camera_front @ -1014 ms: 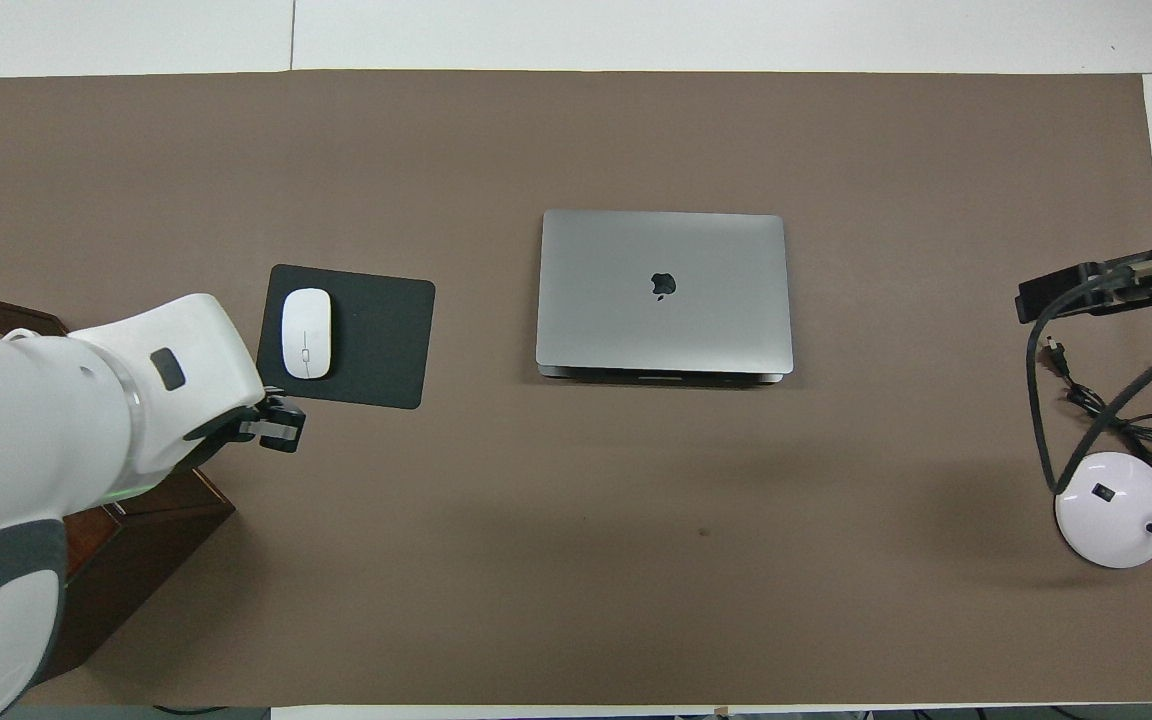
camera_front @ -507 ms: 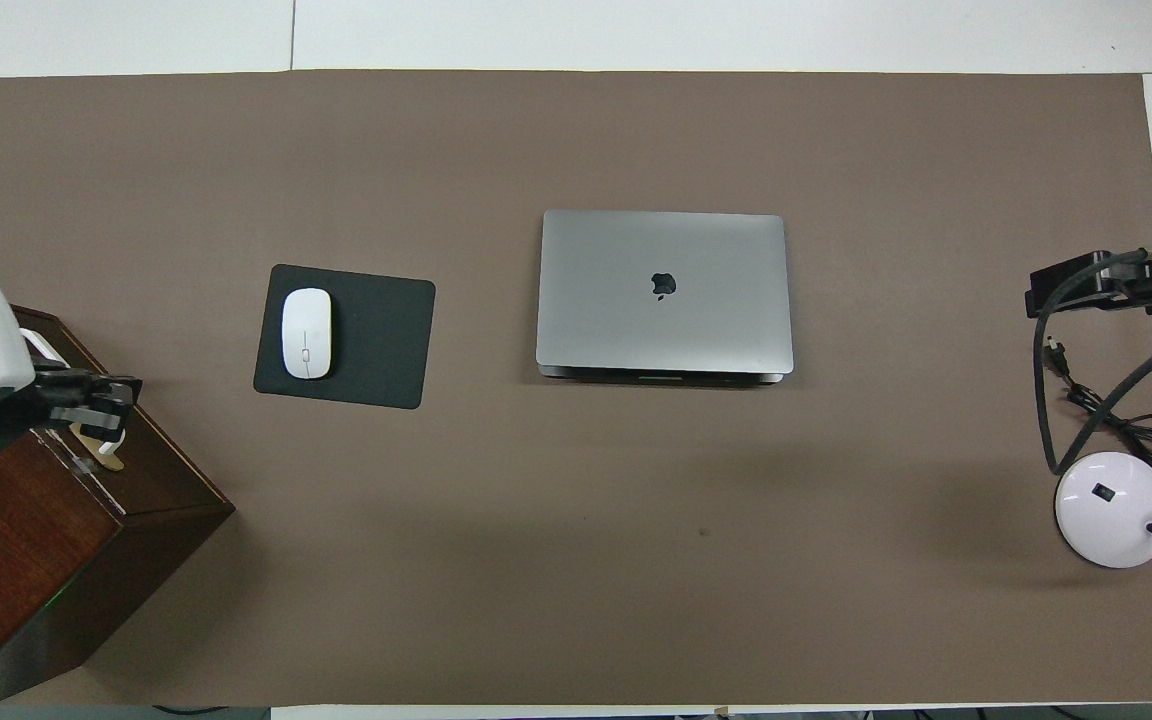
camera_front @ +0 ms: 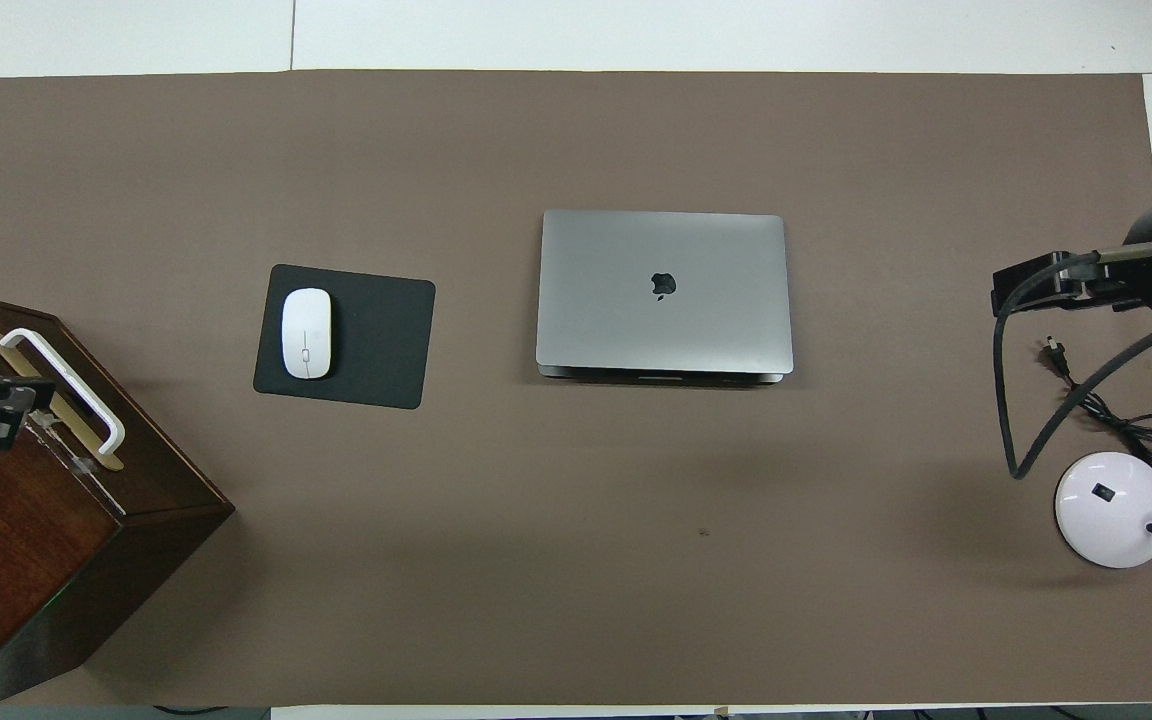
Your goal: Close laptop with both arms
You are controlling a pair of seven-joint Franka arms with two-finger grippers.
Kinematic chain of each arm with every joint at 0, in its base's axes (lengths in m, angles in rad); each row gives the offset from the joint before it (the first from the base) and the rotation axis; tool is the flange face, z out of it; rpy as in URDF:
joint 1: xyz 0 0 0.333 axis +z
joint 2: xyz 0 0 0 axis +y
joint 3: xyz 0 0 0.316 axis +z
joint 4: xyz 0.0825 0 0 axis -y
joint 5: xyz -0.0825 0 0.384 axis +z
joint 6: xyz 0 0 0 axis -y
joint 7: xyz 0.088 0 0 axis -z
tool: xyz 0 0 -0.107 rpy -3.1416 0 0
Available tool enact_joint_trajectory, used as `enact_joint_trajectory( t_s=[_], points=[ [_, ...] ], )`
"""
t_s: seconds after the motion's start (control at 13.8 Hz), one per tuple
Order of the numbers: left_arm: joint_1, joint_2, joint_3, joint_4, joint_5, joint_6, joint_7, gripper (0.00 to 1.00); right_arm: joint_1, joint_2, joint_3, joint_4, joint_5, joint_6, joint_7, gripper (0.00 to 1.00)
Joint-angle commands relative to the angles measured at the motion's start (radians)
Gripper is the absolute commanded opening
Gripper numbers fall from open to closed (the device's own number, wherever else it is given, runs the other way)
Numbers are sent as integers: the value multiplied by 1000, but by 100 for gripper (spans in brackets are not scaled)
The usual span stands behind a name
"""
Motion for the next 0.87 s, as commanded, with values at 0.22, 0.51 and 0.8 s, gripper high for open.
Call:
enact_joint_trajectory(
  t_s=[0.22,0.51,0.8],
  points=[
    [32,-9,-12,14,111,-19,14,0,-3,12,0,15,3,21,16,100],
    [48,-10,-13,14,148,-12,11,0,-5,14,2,16,3,24,17,100],
    [48,-10,-13,19,147,-14,-25,0,-5,14,2,16,3,24,19,100]
  ],
)
